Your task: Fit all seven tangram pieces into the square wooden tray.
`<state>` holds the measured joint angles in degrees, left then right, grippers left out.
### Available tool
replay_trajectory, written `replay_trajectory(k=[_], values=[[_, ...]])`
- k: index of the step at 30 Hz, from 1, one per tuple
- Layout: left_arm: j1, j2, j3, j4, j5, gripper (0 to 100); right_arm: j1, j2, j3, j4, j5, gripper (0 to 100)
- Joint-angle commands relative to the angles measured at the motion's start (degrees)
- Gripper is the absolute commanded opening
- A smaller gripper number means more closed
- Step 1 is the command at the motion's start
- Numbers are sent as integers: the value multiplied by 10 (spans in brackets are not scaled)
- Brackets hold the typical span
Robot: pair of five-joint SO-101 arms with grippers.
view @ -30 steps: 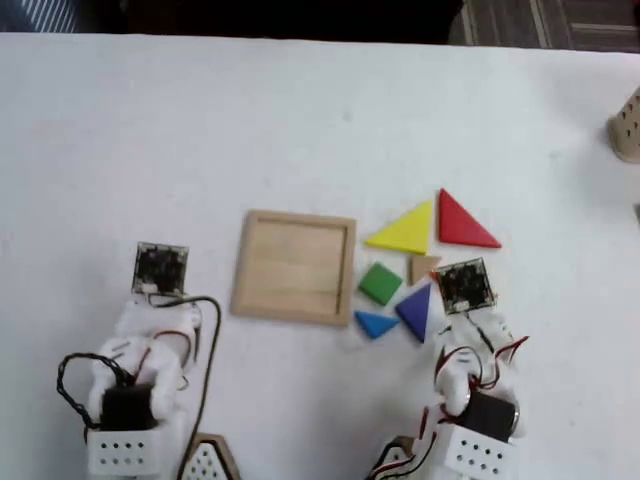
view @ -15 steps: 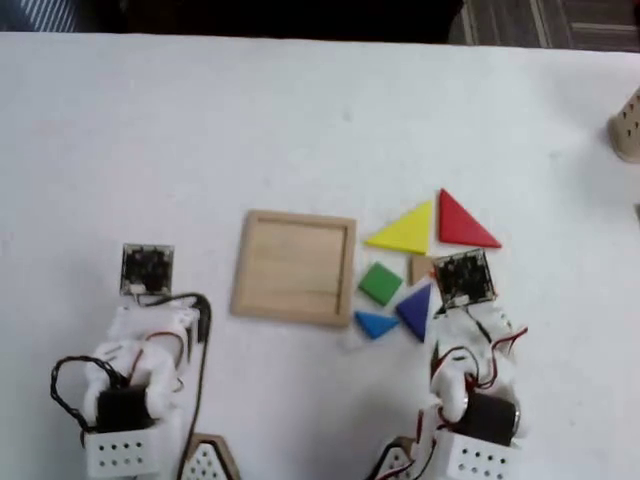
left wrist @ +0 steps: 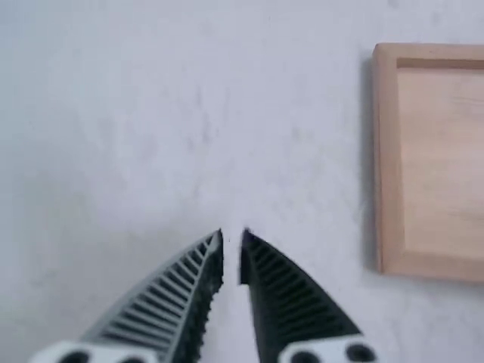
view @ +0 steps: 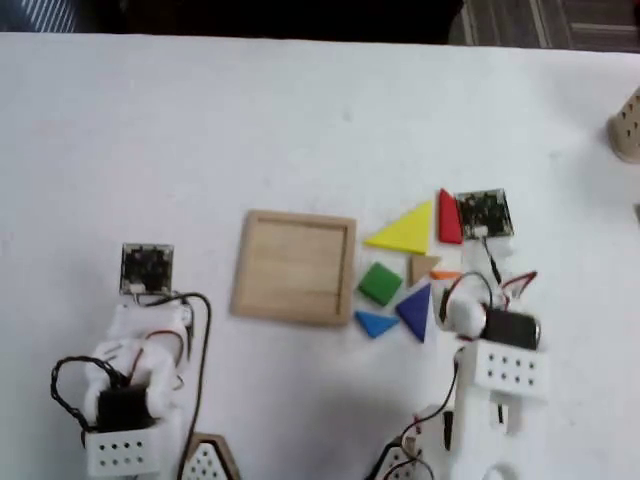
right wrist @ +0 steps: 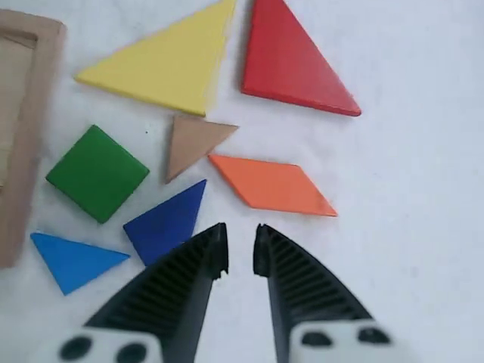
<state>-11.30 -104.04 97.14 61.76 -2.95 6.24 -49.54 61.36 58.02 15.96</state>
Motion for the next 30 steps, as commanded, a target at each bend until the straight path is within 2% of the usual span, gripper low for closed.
replay_trajectory(k=[1, 5, 9, 18, 21, 25, 30], values=[[-13, -5, -2, -24, -18, 43, -52, 82, -48, -40, -59, 74], [-12, -5, -2, -24, -19, 24, -85, 154, -47, -83, -75, 70], [-11, -6, -2, -25, -18, 27, -87, 188, -22, -111, -71, 70], [-14, -6, -2, -45, -17, 27, -93, 188, -14, -109, -68, 74], [-14, -5, -2, -41, -19, 27, -118, 189, -11, -105, -37, 74], [-14, -5, -2, -37, -20, 27, -131, 189, -11, -79, -37, 78], [-14, -5, -2, -37, -20, 27, -130, 193, -10, -68, -89, 217]])
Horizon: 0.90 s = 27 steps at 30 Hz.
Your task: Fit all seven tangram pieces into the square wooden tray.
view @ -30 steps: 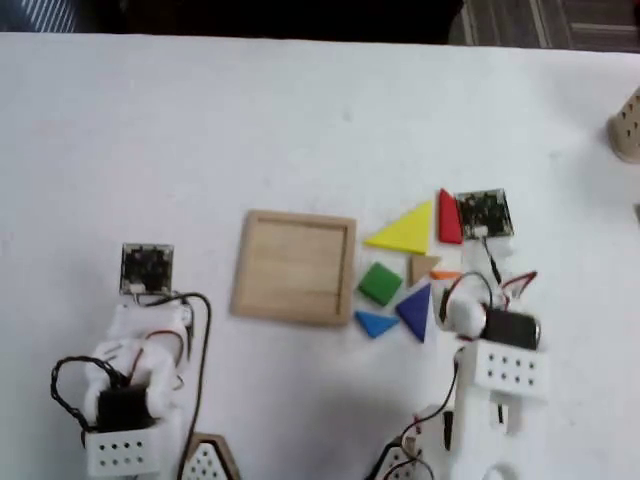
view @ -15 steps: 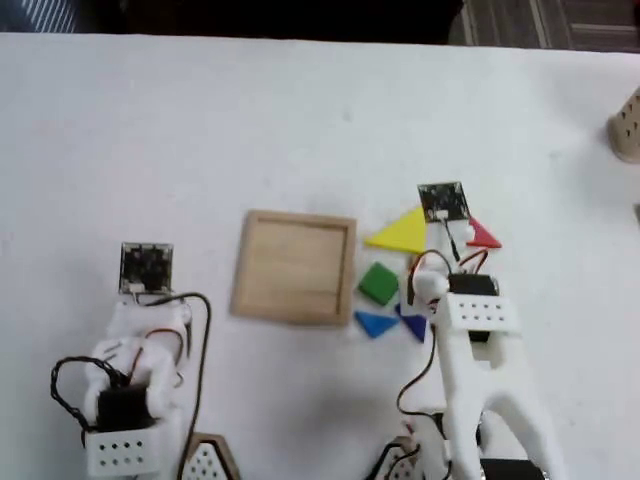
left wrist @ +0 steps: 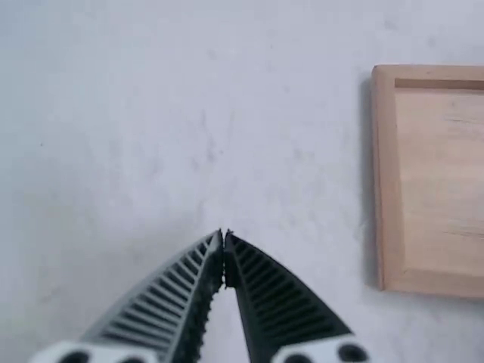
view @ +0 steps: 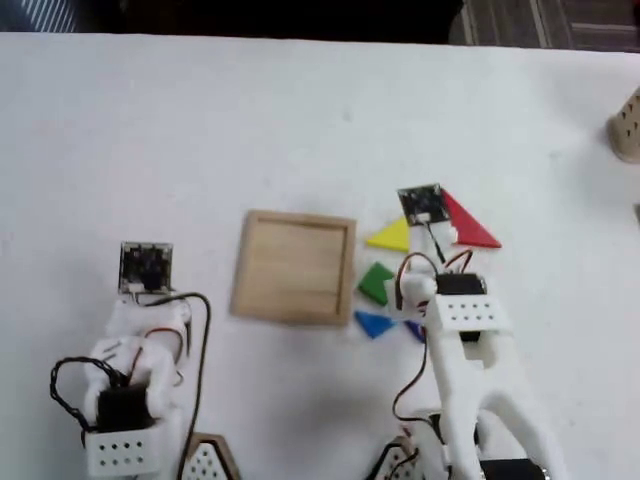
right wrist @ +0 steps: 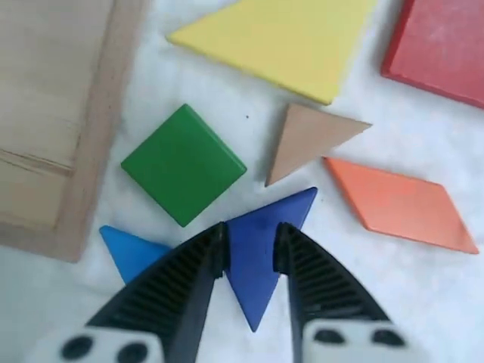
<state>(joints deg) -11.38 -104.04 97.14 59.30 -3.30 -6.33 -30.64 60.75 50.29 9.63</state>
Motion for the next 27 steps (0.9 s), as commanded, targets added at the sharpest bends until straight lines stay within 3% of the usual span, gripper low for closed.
replay_trajectory(k=[1, 9, 15, 27], values=[[-13, -5, -2, -12, -17, 27, -5, 4, -1, 7, -30, 241], [-13, -5, -2, -12, -17, 27, -5, 5, 18, -11, -37, 243], [-13, -5, -2, -12, -17, 27, -29, 6, 25, -25, -91, 243], [-13, -5, -2, -14, -17, 27, -29, 9, 33, -44, -94, 243]])
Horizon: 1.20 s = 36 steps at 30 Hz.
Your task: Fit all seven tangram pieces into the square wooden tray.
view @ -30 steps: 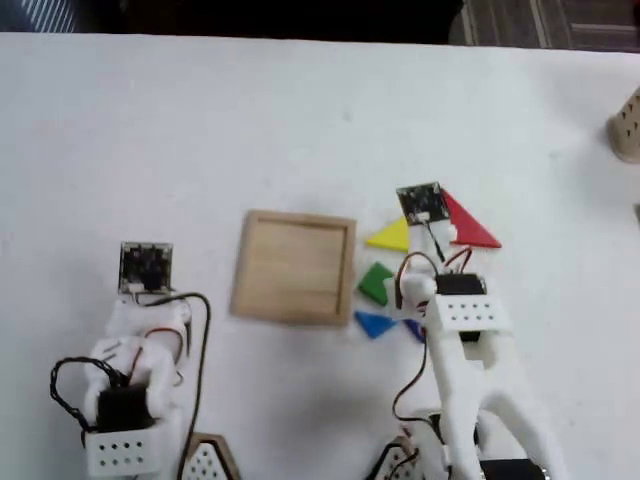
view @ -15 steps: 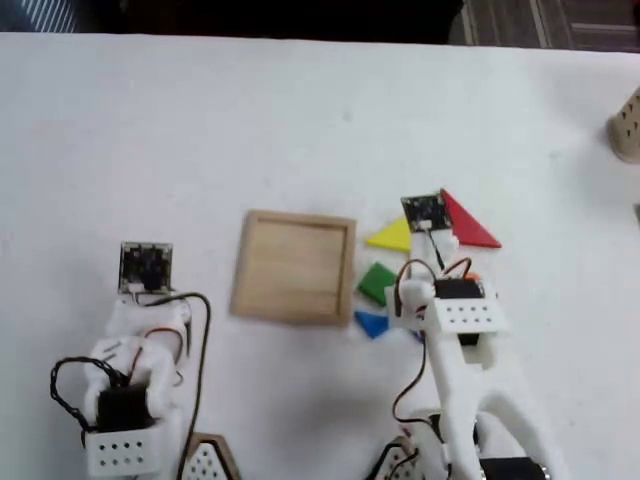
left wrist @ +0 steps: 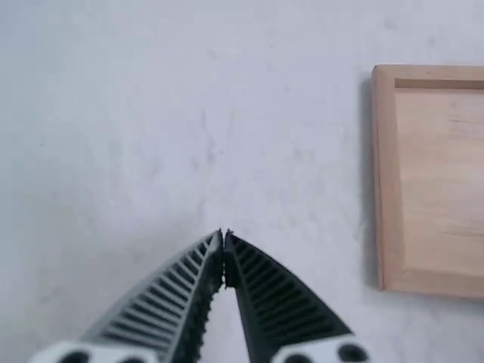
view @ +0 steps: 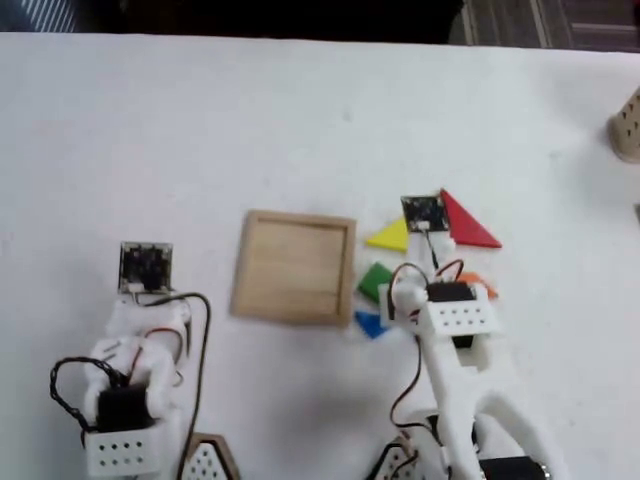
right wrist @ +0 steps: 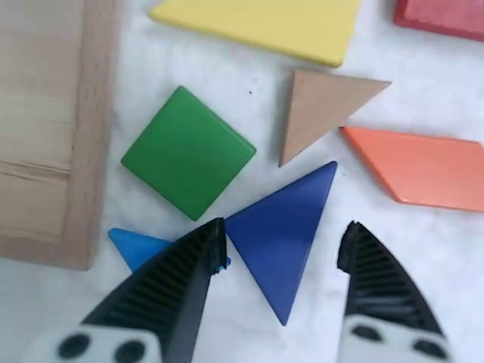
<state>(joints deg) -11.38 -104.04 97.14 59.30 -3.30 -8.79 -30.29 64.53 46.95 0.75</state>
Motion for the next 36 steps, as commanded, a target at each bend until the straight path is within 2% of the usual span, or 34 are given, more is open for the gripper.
replay_trajectory(k=[1, 15, 27, 36], values=[[-13, -5, -2, -14, -17, 27, -4, 14, -6, -11, -5, 243], [-13, -5, -2, -14, -17, 27, -3, 185, -130, 39, -41, 241], [-13, -5, -2, -13, -17, 27, -1, 199, -145, 47, -41, 240], [-13, -5, -2, -12, -17, 27, 38, 198, -147, 47, -41, 231]])
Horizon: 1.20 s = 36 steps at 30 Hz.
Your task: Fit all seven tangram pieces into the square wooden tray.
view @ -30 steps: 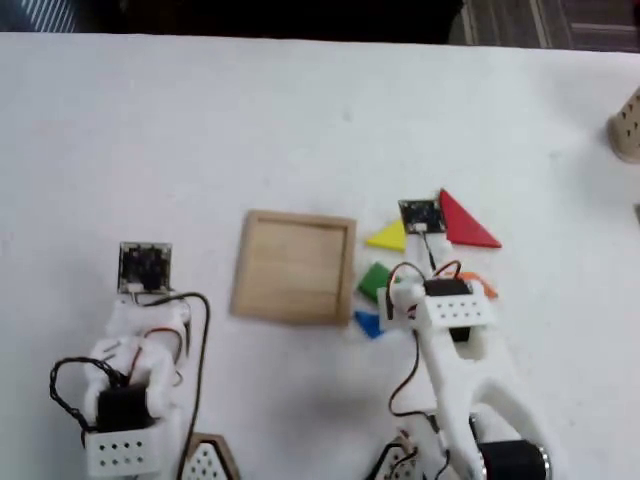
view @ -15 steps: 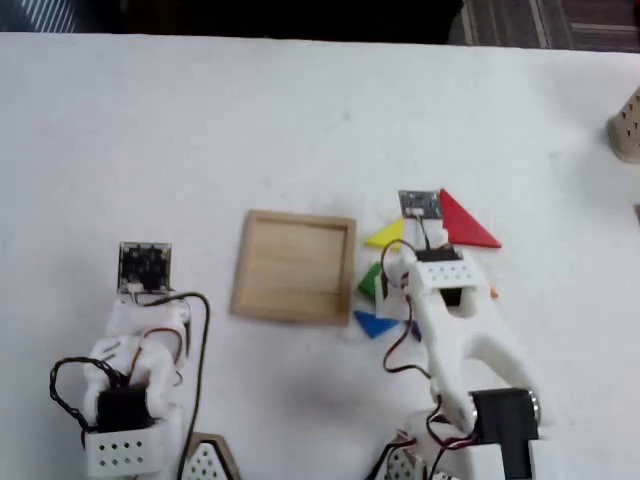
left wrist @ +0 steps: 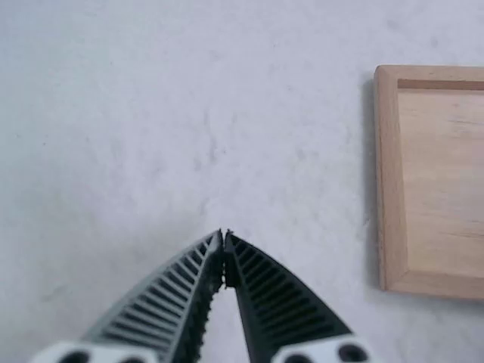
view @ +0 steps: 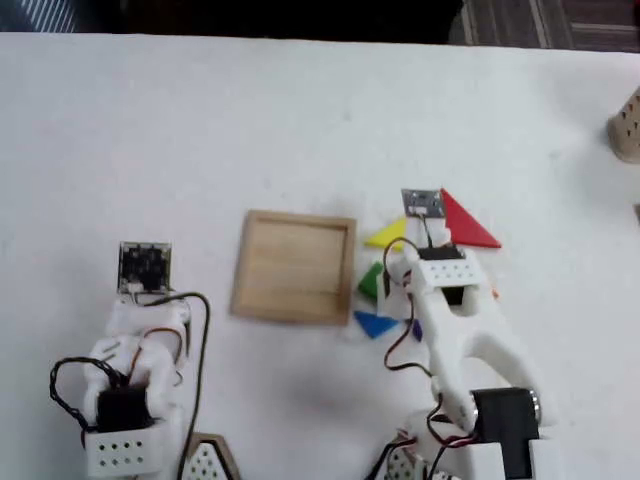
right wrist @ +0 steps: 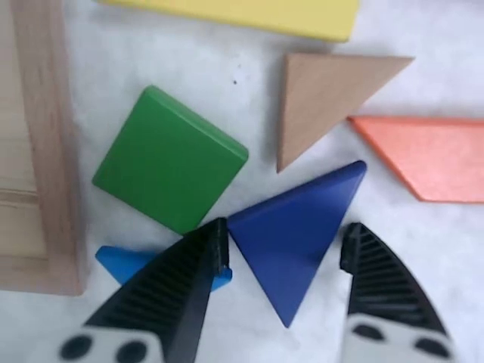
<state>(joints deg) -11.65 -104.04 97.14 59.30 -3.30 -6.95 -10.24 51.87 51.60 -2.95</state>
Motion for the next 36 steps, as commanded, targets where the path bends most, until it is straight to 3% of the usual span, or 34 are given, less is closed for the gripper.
replay_trajectory(k=[1, 5, 21, 28, 36], values=[[-10, -5, -2, -12, -17, 27, 22, -2, -20, 0, -4, 214], [-10, -5, -2, -12, -17, 27, 32, -2, -23, -3, -4, 152], [-10, -5, -2, -12, -17, 27, 51, -3, -41, 0, 1, 152], [-10, -5, -2, -12, -17, 27, 138, -3, -80, 0, -5, 152], [-10, -5, -2, -12, -17, 27, 187, -3, -94, 0, -5, 152]])
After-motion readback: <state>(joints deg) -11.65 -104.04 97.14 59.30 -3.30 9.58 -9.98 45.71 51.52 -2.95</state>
